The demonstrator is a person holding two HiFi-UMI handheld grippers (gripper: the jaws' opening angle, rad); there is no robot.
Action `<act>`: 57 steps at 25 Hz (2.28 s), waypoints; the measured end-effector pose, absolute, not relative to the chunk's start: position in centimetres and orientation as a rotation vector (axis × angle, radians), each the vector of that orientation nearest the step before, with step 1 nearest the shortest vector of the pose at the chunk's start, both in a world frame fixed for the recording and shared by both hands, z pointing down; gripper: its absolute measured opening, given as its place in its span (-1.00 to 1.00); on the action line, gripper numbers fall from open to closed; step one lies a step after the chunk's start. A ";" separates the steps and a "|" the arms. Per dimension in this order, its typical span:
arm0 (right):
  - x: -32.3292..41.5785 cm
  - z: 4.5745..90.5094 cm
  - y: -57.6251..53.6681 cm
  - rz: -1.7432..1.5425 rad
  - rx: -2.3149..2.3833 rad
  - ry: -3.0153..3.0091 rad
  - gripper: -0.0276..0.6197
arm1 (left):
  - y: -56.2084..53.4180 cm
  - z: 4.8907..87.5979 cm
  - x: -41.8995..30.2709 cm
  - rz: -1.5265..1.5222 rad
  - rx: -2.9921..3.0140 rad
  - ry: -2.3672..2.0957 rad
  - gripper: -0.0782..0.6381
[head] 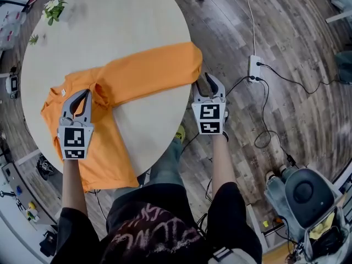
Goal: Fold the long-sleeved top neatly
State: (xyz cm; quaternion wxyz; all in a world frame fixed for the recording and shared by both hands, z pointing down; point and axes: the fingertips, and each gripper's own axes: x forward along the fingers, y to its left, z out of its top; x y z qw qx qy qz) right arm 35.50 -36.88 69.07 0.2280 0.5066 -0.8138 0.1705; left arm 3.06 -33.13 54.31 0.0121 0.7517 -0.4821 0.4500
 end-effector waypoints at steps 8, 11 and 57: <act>36.0 68.4 -38.8 0.419 1.452 -2.237 -0.64 | -32.6 54.7 2.5 1.410 2.305 -1.508 -0.75; 37.3 67.3 -39.0 0.402 1.497 -2.209 -0.73 | -32.4 54.9 2.8 1.398 2.309 -1.501 -0.75; -2.7 40.5 -24.5 -0.213 1.252 -2.389 -0.79 | -5.7 46.4 -29.5 0.851 2.071 -1.958 -0.74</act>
